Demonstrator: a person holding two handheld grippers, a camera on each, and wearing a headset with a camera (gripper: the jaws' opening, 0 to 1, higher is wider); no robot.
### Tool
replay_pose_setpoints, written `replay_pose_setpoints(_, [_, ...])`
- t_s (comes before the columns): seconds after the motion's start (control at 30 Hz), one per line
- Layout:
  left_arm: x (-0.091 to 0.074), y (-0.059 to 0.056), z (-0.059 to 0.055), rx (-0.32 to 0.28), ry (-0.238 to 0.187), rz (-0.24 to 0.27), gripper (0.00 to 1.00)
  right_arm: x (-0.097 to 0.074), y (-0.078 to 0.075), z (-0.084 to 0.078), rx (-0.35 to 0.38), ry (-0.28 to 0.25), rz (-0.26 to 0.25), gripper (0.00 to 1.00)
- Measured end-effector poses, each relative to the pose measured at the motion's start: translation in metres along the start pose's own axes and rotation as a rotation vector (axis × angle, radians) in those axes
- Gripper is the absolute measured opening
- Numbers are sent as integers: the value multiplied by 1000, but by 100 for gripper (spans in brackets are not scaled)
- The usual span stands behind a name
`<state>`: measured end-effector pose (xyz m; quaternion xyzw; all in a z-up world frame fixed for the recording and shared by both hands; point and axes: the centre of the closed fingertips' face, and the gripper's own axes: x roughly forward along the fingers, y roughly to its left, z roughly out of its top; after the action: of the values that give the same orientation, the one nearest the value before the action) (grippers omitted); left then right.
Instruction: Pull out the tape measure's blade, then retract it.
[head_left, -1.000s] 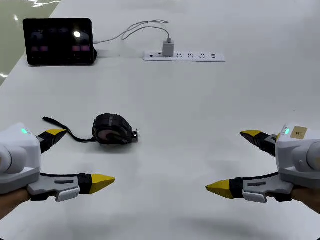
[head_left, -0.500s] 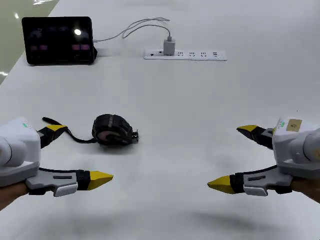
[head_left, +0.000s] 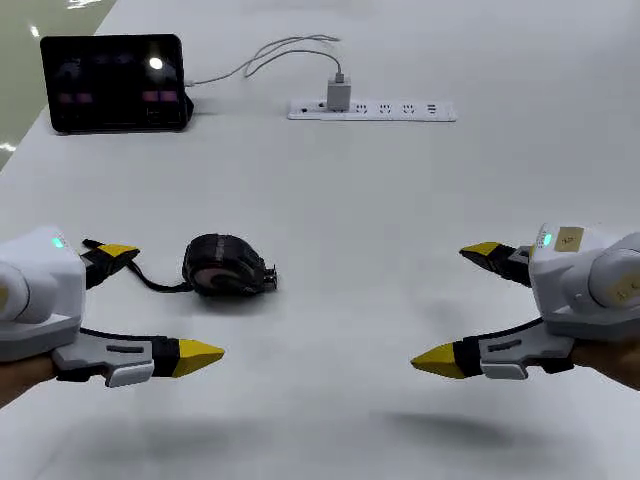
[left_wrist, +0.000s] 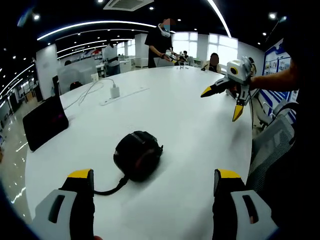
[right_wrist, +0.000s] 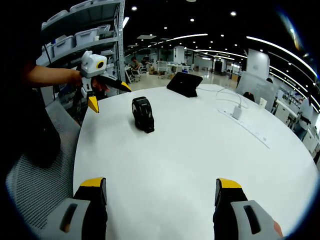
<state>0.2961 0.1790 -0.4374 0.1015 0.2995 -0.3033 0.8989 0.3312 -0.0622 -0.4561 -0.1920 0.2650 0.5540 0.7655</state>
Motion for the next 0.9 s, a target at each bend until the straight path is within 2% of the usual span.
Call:
replay_pose_setpoints(0.43, [9,8,6,49,27,-40,88,18,-8,8,-32,8,45,85])
replay_pose_setpoints(0.53, [12,9,7,61,34,-50,86,23,-8,15,-62,-16,62,81])
replay_pose_setpoints(0.8, [18,12,9,96,48,-85,76,42,-7,21,-85,-1,109,75])
replay_pose_setpoints(0.9, [21,14,9,113,58,-93,72,48,-5,25,-101,-7,133,70])
